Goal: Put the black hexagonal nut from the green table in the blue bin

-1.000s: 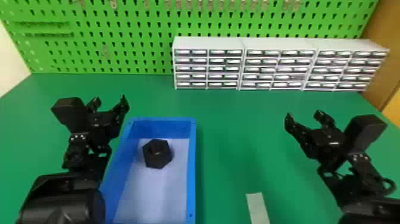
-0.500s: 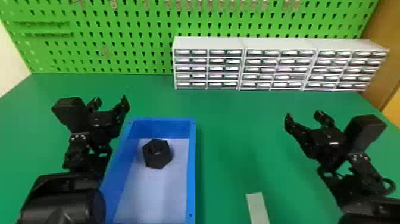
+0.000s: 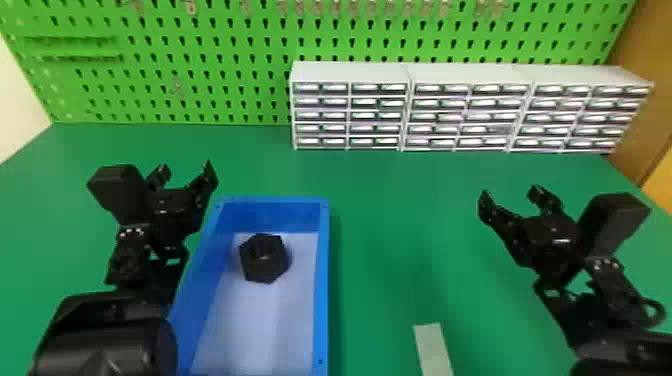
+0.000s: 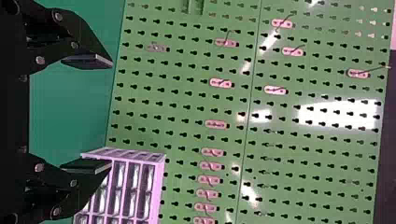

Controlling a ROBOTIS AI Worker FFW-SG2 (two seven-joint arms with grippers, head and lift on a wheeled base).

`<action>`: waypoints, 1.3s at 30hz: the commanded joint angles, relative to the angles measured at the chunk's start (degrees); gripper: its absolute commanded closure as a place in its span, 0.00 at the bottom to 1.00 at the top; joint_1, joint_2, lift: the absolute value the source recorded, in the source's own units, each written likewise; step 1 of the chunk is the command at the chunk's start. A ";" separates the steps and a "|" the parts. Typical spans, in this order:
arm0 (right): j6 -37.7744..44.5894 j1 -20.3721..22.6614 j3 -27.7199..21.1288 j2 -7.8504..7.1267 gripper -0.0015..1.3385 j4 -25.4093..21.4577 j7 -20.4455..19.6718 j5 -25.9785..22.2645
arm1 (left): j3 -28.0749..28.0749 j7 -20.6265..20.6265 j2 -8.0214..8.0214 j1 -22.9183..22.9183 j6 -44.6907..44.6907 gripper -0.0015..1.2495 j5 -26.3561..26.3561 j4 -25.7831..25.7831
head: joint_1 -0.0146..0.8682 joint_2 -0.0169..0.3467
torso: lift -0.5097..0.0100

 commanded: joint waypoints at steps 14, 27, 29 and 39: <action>-0.44 -0.05 0.00 -0.01 0.29 0.01 0.00 0.18 | -0.24 0.00 -0.15 -0.08 0.00 0.39 0.01 0.00 | 0.79 0.19 | 0.79; -0.44 0.04 0.00 -0.01 0.29 0.01 0.00 0.09 | -0.42 0.00 -0.15 -0.17 0.00 0.39 0.10 0.00 | 0.79 0.19 | 0.79; -0.44 0.04 0.00 -0.01 0.29 0.01 0.00 0.09 | -0.51 0.00 -0.15 -0.17 0.00 0.39 0.10 -0.08 | 0.79 0.19 | 0.79; -0.44 0.13 0.00 -0.01 0.29 0.01 0.00 0.00 | -1.12 0.00 -0.15 -0.08 0.00 0.39 0.19 0.00 | 0.79 0.19 | 0.79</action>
